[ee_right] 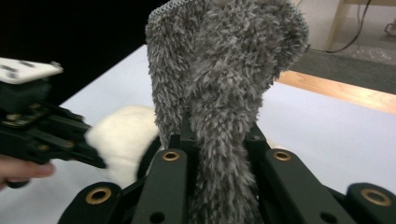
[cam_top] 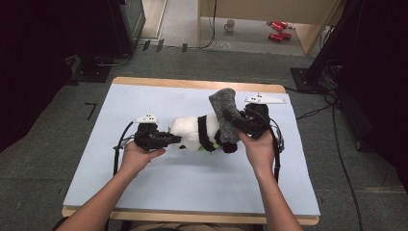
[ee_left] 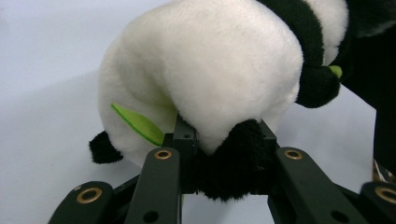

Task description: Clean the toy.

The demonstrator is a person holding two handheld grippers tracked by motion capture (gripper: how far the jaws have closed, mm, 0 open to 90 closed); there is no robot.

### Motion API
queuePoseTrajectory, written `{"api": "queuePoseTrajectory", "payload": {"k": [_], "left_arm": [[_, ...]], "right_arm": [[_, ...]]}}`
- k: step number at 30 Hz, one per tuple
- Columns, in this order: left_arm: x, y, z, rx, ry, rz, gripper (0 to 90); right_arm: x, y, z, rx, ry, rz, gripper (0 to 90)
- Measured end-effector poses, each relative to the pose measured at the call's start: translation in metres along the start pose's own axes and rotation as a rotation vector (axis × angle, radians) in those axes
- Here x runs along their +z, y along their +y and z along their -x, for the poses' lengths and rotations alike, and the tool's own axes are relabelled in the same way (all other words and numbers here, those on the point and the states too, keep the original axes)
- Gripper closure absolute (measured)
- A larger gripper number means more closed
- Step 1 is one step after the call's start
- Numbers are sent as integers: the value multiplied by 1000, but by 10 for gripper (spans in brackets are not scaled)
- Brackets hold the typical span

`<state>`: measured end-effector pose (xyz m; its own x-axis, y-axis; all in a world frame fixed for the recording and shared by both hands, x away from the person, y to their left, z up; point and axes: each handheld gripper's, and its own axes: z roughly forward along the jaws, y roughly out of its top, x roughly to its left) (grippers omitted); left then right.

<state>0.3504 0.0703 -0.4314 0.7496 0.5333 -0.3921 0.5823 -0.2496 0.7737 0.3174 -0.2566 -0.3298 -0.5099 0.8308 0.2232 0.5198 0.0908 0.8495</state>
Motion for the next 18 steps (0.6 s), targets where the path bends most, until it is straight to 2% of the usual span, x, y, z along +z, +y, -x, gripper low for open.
{"api": "queuePoseTrajectory", "payload": {"k": [2,5,8,9,11,12,15,16,18], "left_arm": [[4,1,0,-8,25,-2,713],[8,0,1,-10,39,-4,701],[10,0,3,-19,47,-3,692],[10,0,3,-19,47,-3,689],[11,0,3,-17,50,0,680],[11,0,3,-17,52,2,680],[12,-1,2,-27,53,10,664],[12,-1,1,-35,52,6,651],[13,-2,1,-35,57,8,648]], "right_arm": [[0,2,-5,-3,9,2,777],[4,2,-13,-12,32,-3,776],[22,-1,-31,-18,94,-31,776],[22,-1,-31,-18,94,-31,776],[34,-5,-44,-38,125,-53,777],[34,-5,-44,-38,125,-53,777],[52,-13,-55,-42,155,-84,777],[63,-20,-60,-41,172,-104,776],[68,-22,-62,-36,181,-111,776]]}}
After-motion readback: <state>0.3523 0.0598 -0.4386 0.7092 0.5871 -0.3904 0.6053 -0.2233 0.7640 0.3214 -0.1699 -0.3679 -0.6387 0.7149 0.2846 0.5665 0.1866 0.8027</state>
